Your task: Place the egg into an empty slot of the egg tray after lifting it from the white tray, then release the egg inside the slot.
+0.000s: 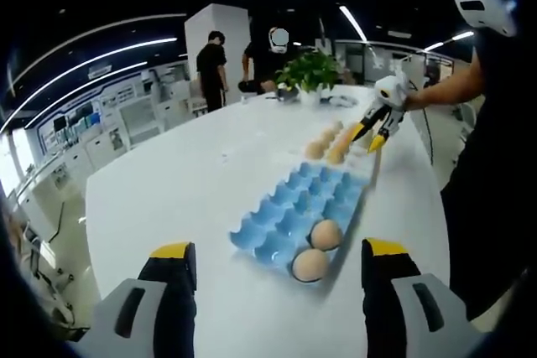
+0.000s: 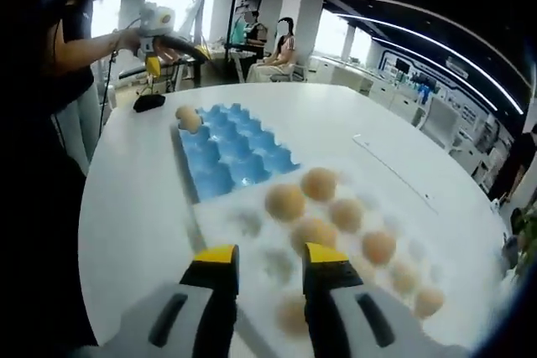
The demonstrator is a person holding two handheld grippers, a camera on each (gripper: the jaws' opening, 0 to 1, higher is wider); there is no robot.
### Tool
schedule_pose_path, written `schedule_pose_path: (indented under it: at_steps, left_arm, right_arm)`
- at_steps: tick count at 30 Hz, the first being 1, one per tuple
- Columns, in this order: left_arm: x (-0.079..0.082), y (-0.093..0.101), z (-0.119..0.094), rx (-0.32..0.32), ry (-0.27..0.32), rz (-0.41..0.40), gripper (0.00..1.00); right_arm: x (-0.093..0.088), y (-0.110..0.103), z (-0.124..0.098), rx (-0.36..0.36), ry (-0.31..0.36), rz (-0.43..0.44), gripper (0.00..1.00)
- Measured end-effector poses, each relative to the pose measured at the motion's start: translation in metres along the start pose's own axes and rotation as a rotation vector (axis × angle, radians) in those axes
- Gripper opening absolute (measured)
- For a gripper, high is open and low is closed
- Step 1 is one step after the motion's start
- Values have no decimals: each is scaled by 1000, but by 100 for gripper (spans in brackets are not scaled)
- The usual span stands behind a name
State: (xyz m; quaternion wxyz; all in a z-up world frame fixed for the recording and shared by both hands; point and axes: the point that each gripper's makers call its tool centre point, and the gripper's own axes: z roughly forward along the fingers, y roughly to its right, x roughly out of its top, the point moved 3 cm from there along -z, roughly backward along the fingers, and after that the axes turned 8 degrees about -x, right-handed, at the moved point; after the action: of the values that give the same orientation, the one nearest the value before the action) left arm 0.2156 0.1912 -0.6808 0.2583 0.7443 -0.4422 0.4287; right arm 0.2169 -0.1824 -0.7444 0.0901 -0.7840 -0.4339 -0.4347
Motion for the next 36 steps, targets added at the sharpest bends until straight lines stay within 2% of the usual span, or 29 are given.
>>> schedule_pose_path:
  at_steps: [11, 19, 24, 28, 31, 36]
  left_arm:
    - [1, -1, 2, -2, 2, 2, 81]
    - [-1, -1, 0, 3, -5, 2, 81]
    - [-2, -1, 0, 3, -9, -1, 80]
    - [-2, -2, 0, 2, -9, 0, 80]
    - [0, -2, 0, 5, -3, 0, 80]
    - [-3, -3, -3, 11, -3, -8, 80]
  right_arm:
    - [-22, 17, -14, -56, -49, 20, 30]
    - [-37, 24, -14, -58, -103, 32, 30]
    - [-39, 26, -12, -49, -113, 90, 30]
    - [-42, 27, -9, -28, -157, 219, 30]
    - [-41, 29, -6, -20, -159, 190, 29]
    - [-41, 29, -6, -24, -160, 221, 27]
